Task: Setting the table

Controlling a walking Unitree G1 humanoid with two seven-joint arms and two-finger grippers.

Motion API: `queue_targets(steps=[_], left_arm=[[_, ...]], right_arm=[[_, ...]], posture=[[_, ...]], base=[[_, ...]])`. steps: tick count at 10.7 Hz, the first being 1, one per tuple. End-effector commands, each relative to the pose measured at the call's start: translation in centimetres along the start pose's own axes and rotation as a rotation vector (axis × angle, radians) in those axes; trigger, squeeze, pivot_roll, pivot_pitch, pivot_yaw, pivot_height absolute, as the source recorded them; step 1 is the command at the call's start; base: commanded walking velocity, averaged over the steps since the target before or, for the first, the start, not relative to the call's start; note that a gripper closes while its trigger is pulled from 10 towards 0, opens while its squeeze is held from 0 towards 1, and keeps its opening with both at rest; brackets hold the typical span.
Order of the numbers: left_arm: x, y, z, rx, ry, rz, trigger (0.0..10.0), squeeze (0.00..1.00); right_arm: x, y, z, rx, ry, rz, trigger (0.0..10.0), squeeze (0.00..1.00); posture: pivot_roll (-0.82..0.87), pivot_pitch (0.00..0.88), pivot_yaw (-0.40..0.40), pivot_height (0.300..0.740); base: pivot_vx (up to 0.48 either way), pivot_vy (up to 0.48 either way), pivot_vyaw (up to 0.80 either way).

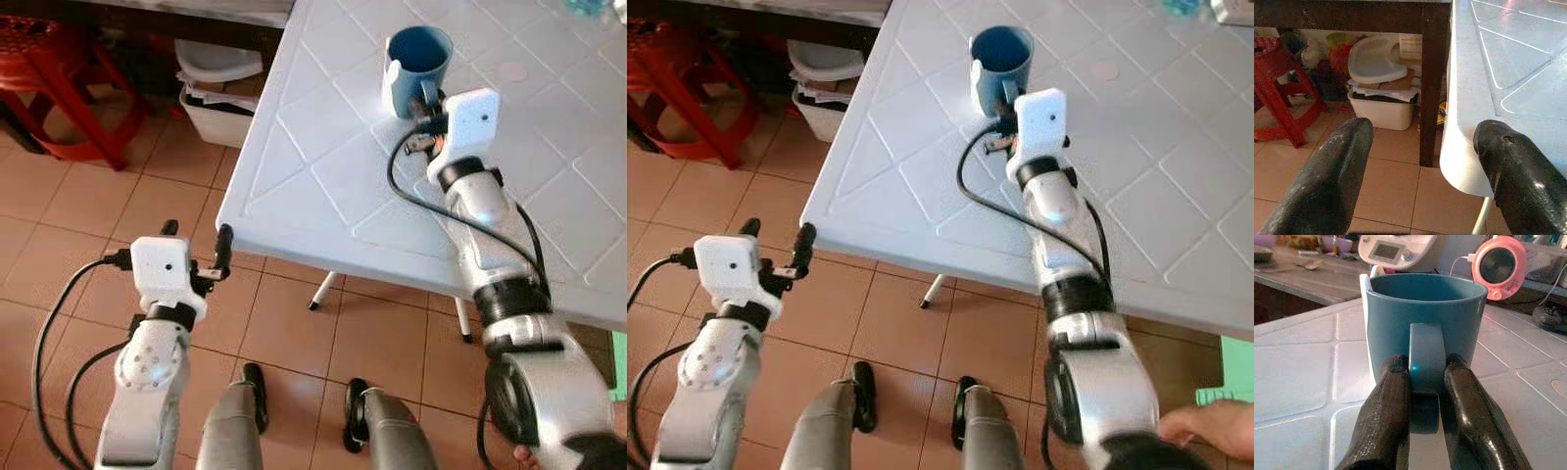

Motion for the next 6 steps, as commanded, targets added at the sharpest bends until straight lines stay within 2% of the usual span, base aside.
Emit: queue_targets(steps=[1, 2, 3, 4, 6], left_arm=[[-1.5, -0.1, -0.9, 0.063, -0.015, -0.067, 10.0, 0.00], [-1.5, -0.6, -1.0, 0.073, -0.016, -0.058, 10.0, 0.00], [-1.2, -1.4, -1.4, 0.098, -0.009, -0.036, 10.0, 0.00], [-1.1, -1.9, -1.7, 0.112, -0.035, -0.021, 10.0, 0.00], [-1.1, -3.1, -1.9, 0.132, -0.038, -0.004, 10.0, 0.00]], right_arm=[[0.1, 0.7, -0.1, -0.013, -0.026, 0.018, 0.0, 0.00], [-0.1, 1.8, -0.1, -0.033, -0.071, 0.016, 0.0, 0.00], [-0.2, 3.5, -0.5, -0.044, -0.101, 0.022, 5.6, 0.00], [-0.5, 4.7, -0.6, -0.074, -0.142, -0.001, 10.0, 0.00], [-0.9, 7.0, -2.4, -0.078, -0.156, -0.032, 10.0, 0.00]], posture=[[0.03, 0.279, -0.003, 0.740], [0.02, 0.250, -0.007, 0.740], [0.01, 0.227, -0.008, 0.740], [0.00, 0.207, -0.009, 0.740], [-0.02, 0.163, -0.001, 0.740]], base=[[0.000, 0.000, 0.00], [0.000, 0.000, 0.00], [0.000, 0.480, 0.00], [0.000, 0.480, 0.00], [0.000, 0.480, 0.00]])
Point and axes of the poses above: a point about 5 cm out from each wrist's last joint towards the gripper, its own y axis pointing back from the gripper into the wrist, its own x axis along the axis of the wrist's last joint, z = x × y, the point moved 2 cm from there along -y, pointing out of the wrist towards the gripper, and after that the axes turned 5 degrees about y, right-handed, at the moved point
